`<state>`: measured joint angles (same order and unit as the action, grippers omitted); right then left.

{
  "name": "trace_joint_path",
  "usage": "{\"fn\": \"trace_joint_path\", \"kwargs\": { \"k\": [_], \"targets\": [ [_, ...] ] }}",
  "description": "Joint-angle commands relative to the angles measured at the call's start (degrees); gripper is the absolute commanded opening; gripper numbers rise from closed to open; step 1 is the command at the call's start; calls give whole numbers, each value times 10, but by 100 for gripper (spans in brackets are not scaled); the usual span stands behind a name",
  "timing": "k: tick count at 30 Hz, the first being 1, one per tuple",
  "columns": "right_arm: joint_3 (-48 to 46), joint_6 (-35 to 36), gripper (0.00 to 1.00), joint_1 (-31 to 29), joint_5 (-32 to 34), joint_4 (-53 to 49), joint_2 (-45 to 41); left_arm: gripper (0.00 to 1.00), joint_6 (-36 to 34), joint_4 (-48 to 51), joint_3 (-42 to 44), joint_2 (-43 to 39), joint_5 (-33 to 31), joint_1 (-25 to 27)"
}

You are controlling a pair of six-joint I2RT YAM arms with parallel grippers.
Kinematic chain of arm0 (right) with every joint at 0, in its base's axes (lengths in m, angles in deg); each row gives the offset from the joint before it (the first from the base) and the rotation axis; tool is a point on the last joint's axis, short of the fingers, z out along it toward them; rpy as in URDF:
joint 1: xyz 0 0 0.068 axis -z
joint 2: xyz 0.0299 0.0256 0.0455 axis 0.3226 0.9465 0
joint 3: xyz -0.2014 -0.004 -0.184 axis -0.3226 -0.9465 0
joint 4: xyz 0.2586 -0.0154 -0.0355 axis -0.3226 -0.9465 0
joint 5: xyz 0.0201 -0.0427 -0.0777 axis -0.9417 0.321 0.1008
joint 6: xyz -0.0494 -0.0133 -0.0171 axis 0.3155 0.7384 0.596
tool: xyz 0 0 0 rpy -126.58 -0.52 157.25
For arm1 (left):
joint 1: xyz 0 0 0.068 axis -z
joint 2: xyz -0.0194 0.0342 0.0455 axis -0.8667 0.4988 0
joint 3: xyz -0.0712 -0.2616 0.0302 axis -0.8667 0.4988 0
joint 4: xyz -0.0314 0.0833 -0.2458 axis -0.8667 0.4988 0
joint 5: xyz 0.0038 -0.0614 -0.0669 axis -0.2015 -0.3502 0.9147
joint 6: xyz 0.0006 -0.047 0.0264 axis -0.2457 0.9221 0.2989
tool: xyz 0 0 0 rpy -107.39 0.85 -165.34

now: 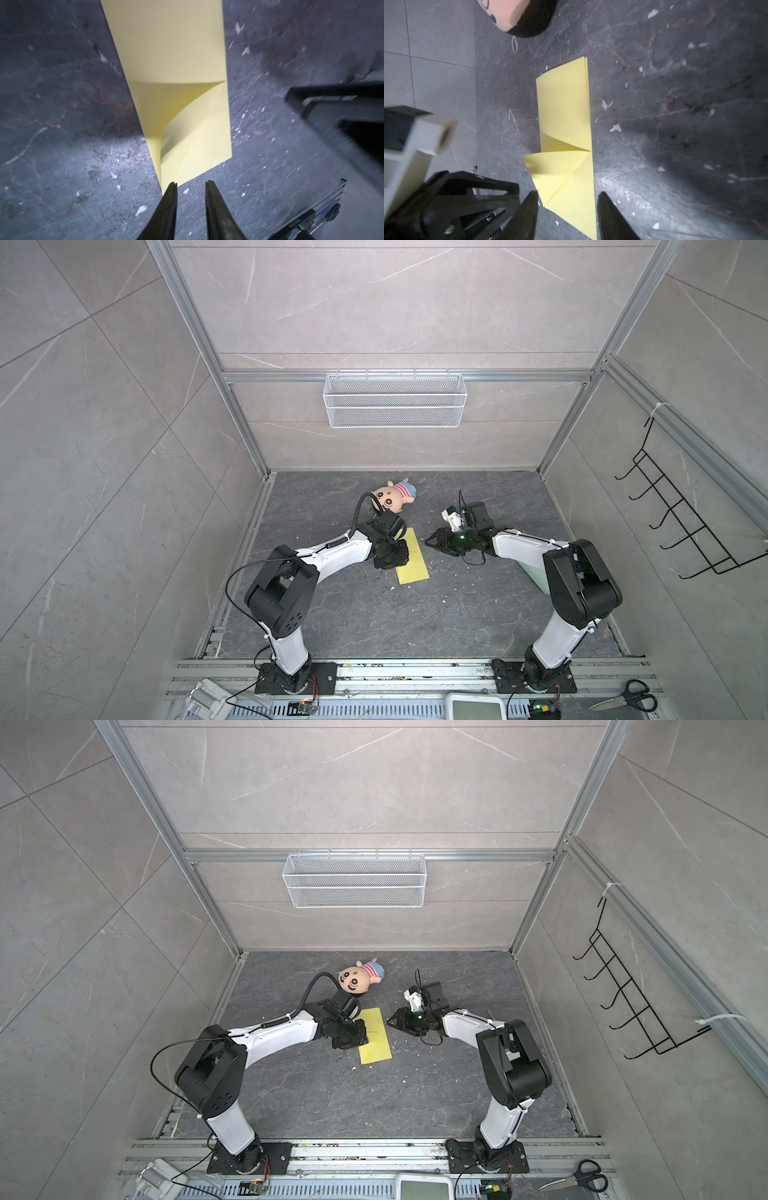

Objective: Fold a paper plane with a square sheet of paper (pick it up from the middle)

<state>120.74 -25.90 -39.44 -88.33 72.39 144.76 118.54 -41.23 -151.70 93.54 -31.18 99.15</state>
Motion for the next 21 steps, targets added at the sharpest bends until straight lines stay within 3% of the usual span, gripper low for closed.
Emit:
{"fn": "trace_joint_path", "kwargs": {
  "k": [1,8,21],
  "targets": [
    [-38,-60,56,-18,-5,63,-4,30,0,-50,11,-2,17,-12],
    [-62,-119,59,-46,5,140,23,26,6,-64,-8,45,14,-15],
    [-36,-139,46,-55,-7,158,76,8,8,-31,-9,88,-24,-22]
  ]
}}
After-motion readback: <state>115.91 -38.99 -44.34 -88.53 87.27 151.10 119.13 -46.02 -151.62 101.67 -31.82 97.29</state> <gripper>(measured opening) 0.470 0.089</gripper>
